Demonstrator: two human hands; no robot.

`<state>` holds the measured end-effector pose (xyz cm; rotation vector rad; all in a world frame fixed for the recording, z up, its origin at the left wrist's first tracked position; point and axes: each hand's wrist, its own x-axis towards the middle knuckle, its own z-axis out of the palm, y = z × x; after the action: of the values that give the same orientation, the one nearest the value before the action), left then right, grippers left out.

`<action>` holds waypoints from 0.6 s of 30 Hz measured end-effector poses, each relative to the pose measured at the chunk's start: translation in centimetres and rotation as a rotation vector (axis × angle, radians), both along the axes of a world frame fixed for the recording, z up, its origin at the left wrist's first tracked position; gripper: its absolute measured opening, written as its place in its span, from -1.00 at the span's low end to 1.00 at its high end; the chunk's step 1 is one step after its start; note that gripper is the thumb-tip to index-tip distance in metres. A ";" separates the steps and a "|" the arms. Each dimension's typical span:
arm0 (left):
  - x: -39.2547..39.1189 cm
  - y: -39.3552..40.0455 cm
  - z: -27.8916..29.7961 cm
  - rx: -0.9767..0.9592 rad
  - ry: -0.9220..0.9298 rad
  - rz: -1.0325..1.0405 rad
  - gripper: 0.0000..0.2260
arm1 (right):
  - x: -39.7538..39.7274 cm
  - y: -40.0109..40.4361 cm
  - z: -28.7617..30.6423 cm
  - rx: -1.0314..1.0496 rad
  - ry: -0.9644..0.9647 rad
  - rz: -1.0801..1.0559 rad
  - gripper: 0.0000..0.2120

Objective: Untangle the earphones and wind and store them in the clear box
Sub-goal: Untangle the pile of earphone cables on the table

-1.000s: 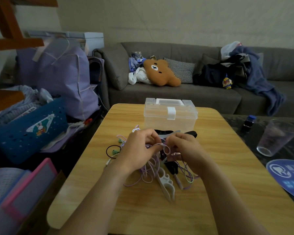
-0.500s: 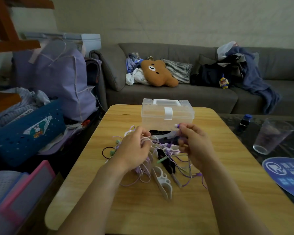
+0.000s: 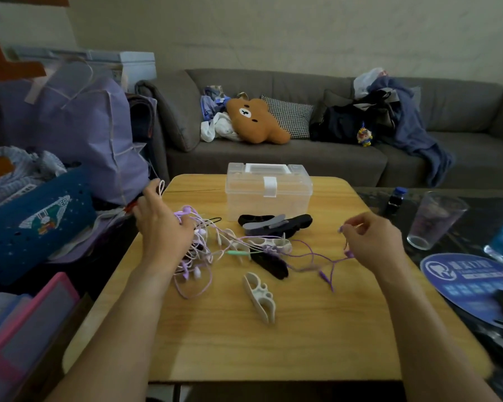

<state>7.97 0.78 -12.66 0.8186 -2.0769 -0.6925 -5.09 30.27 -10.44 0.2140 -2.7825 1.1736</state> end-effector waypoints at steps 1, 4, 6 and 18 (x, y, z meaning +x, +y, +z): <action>-0.1 0.2 0.0 0.016 -0.046 0.037 -0.24 | -0.1 0.2 -0.1 0.111 -0.060 -0.004 -0.91; 0.5 1.9 0.8 0.002 0.011 0.131 -0.24 | 0.3 0.2 -0.3 0.496 -0.207 -0.061 -0.67; 1.0 4.1 1.6 -0.098 0.268 -0.005 -0.38 | 0.9 -0.3 -0.3 0.628 -0.205 -0.077 -0.56; -0.5 5.2 -0.7 -0.239 -0.615 -0.507 -0.48 | 2.6 -4.4 -2.7 0.310 -0.053 0.543 -0.68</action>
<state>7.43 5.95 -13.33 0.3867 -2.9121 -0.4606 -2.45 25.82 -13.11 1.0315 -3.0372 0.8139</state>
